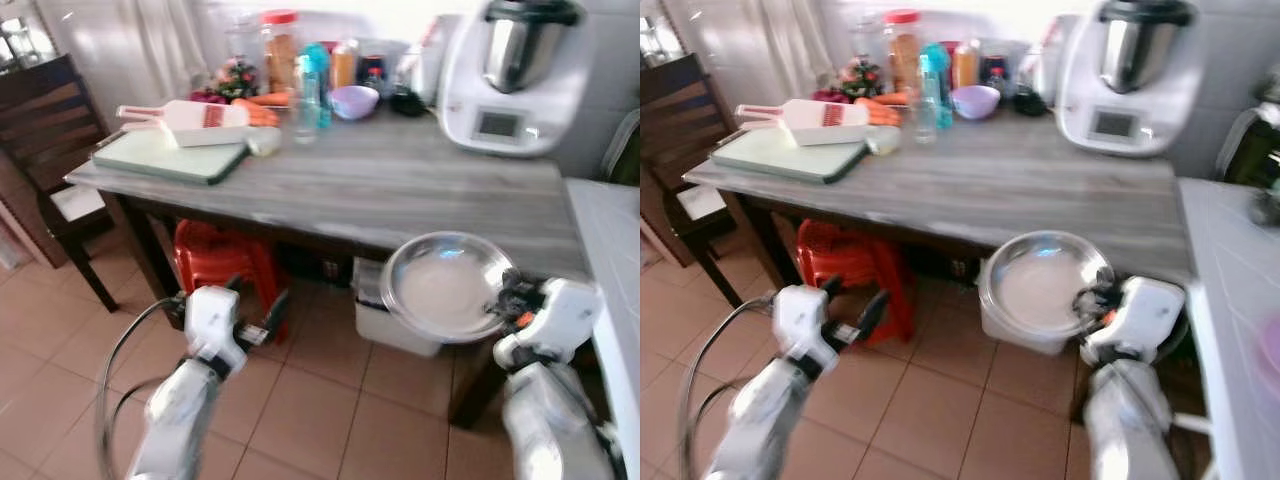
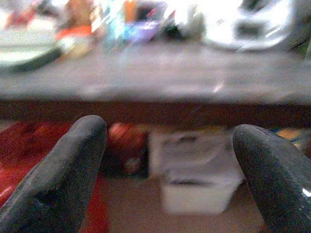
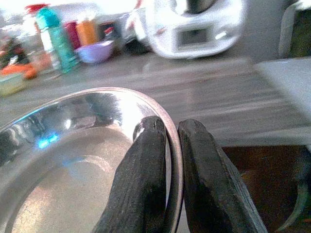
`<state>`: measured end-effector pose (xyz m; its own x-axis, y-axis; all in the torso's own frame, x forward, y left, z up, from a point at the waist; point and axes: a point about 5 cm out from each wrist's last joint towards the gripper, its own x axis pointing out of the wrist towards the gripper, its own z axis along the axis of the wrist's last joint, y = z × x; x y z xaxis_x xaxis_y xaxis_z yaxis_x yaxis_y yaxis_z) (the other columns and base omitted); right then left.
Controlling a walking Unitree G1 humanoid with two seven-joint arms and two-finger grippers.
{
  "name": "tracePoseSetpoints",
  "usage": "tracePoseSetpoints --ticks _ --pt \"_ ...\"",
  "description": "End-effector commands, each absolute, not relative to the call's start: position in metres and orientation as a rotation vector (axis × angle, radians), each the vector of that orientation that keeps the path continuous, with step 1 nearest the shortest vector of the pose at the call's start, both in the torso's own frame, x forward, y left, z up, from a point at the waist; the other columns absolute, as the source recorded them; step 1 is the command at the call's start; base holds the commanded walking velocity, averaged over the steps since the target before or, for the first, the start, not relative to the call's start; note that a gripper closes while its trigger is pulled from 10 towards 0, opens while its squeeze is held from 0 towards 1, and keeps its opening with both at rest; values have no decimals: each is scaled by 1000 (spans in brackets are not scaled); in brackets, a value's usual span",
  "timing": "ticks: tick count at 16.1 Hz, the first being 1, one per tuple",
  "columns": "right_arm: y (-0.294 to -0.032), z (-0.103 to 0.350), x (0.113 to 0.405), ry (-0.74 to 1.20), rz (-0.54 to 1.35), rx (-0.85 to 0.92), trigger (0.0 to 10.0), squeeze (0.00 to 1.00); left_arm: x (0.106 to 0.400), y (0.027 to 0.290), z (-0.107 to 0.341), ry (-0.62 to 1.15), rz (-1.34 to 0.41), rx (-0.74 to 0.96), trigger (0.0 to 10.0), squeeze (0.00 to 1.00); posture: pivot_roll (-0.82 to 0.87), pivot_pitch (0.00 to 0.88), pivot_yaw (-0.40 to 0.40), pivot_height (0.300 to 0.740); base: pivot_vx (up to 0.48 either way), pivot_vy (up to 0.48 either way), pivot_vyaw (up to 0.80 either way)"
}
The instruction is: Setting the table
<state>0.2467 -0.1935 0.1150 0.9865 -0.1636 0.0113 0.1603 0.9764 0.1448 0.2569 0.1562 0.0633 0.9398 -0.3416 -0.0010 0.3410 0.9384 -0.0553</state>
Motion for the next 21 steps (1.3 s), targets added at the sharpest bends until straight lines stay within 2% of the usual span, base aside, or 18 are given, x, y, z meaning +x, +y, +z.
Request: tracePoseSetpoints --ticks 1,14,21 --pt "-193 121 244 -41 -150 118 10000 0 259 161 70 -5 -316 -31 10000 0 57 0 33 740 420 0 0" --pt "-192 129 250 -67 -126 65 10000 0 257 164 77 22 -219 -104 10000 0 64 0 25 740 389 0 0" --pt "-186 121 250 -33 -109 94 10000 0 249 175 71 48 -135 -42 10000 0 76 0 26 740 0 0 0"
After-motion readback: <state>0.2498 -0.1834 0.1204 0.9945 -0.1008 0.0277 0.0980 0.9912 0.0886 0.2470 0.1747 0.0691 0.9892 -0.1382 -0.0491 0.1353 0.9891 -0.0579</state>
